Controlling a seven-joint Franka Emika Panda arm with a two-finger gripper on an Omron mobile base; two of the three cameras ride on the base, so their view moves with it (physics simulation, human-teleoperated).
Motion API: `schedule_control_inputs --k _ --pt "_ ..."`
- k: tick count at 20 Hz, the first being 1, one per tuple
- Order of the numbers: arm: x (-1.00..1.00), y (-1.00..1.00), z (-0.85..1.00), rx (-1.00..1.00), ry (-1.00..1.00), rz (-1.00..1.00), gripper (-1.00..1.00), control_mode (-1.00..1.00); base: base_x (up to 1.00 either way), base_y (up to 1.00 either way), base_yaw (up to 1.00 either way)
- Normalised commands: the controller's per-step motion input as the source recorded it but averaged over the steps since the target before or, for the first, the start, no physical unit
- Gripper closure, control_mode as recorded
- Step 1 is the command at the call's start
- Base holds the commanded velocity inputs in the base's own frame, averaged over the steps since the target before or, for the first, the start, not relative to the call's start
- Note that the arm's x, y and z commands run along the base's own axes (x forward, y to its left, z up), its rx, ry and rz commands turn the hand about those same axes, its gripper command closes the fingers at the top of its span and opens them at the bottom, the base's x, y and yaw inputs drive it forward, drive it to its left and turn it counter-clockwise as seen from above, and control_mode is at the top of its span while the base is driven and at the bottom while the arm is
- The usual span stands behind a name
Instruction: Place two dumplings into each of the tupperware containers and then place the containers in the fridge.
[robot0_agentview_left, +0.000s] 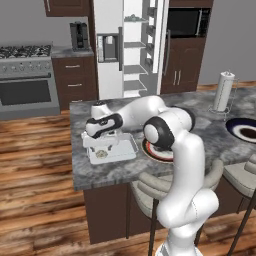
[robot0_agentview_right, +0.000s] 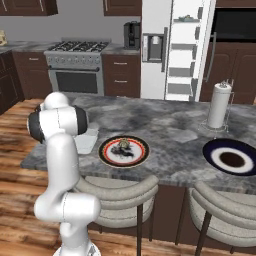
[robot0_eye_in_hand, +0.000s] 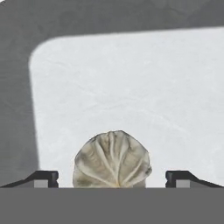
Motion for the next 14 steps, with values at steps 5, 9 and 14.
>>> schedule_control_inputs --k 5,9,14 --pt "0.00 -0.35 0.75 0.00 0.00 -0.01 -1.00 -1.00 0.00 0.00 0.00" --pt "-0.03 -0.78 0.33 0.00 0.05 -0.08 -1.00 -1.00 0.00 0.00 0.00" --pt "0.00 -1.00 0.00 0.00 0.00 -0.14 -1.00 -1.00 0.00 0.00 0.00"
